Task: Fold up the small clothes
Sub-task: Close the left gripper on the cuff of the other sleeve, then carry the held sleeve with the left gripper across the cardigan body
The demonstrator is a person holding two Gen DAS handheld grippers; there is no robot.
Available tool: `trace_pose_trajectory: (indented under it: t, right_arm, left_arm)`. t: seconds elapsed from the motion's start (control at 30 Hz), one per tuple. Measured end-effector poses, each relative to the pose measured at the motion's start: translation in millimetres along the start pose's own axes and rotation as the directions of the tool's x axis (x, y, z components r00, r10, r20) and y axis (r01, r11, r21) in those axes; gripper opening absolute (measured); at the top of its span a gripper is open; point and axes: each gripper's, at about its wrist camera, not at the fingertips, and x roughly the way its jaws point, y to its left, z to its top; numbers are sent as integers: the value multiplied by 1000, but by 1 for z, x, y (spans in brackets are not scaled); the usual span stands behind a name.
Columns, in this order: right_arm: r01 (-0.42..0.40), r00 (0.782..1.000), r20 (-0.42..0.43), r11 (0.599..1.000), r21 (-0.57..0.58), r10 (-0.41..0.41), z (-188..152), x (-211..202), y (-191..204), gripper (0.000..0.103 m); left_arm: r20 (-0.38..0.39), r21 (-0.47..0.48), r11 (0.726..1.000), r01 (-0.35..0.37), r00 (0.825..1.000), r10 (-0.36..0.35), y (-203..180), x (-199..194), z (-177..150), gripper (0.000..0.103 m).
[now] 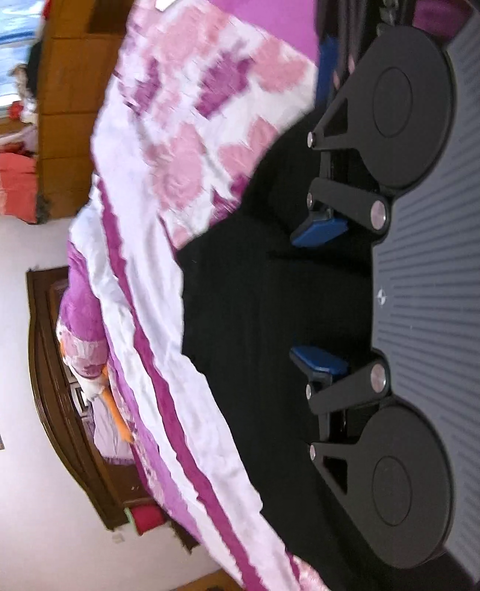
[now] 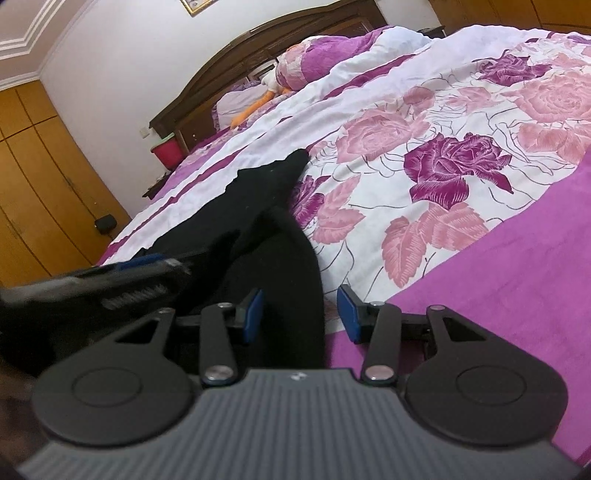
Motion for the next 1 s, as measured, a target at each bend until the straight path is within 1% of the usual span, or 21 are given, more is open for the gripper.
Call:
trace_pose_trajectory:
  t: [0.07,0.1,0.13,0.17,0.2,0.23,0.37,0.43,0.53,0.63,0.73,0.87,0.93,0.97,1.0]
  right_arm:
    - [3,1000,0,1000,-4,-3,0,0,1,46]
    - [2,1000,0,1000,-3,-2,0,0,1,46]
    - [1,1000,1,1000,-2,-1,0,0,1,46]
    - [1,1000,1,1000,-2,-1,0,0,1,46]
    - [2,1000,1,1000,-3,-2,-1,0,1,46]
    - [3,1000,1,1000,-5,-3,-1,0,1,46]
    - [21,1000,-1,1000,-13,-21,-2,3,3,46]
    - [32,999,-2,999,-22,-32,-2,3,5,46]
    - [42,999,1,999,-31,-42,-3,4,7,46]
    - [51,999,0,998,-38,-51,-4,5,8,46]
    - [65,998,-3,997,-42,-65,-3,7,10,46]
    - [83,996,-3,994,-67,-84,-4,8,14,46]
    - [94,995,-6,992,-79,-95,-4,9,16,46]
    - [100,995,-9,991,-85,-101,-3,10,17,46]
    - [104,994,-13,990,-92,-106,-3,10,18,46]
  left_arm:
    - [-12,12,998,-61,998,61,-2,10,-4,65]
    - [-14,25,996,-90,996,90,-2,14,-6,62]
    - [-1,27,995,-99,995,99,0,14,-8,44]
    - [13,21,995,-102,995,102,2,12,-8,24]
    - [24,10,994,-105,994,105,6,7,-8,20]
    - [37,-16,994,-104,994,104,12,3,-6,18]
    - [83,-120,990,-76,993,87,42,-18,1,17]
    - [98,-145,983,-114,987,129,54,-26,4,15]
    - [113,-182,965,-189,971,212,80,-34,3,15]
    - [81,-256,939,-231,963,259,117,-39,-6,15]
    - [26,-317,916,-246,963,268,150,-38,-21,15]
    - [-48,-375,894,-243,969,243,179,-36,-49,16]
    - [-72,-395,892,-221,975,210,187,-34,-62,17]
    - [-81,-401,889,-221,975,206,187,-32,-66,22]
    - [-87,-404,886,-225,974,208,189,-33,-70,24]
